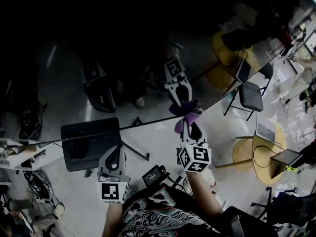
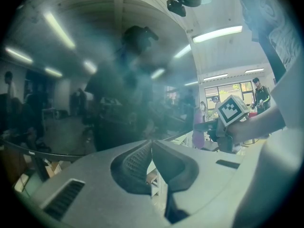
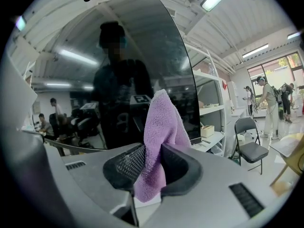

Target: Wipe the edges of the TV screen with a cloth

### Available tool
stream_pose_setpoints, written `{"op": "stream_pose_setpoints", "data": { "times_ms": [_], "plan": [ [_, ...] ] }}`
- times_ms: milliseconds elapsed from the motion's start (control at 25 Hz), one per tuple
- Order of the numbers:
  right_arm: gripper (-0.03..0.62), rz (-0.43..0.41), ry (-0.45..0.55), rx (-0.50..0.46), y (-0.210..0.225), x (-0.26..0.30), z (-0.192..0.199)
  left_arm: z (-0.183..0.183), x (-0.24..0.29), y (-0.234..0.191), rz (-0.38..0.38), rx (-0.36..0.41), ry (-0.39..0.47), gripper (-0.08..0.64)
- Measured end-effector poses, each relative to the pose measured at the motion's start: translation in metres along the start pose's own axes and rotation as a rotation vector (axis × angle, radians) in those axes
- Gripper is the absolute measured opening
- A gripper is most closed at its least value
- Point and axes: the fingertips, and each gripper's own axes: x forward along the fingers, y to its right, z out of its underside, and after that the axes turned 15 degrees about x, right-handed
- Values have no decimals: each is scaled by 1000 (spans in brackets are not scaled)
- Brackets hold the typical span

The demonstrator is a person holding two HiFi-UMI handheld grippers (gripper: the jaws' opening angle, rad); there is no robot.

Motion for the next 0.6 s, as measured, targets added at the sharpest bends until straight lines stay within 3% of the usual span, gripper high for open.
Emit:
{"op": "stream_pose_setpoints", "data": {
  "times_ms": [600],
  "plan": [
    [109, -25, -15, -26, -49, 0, 23, 19, -39, -38, -44, -30, 3, 18]
  ]
}}
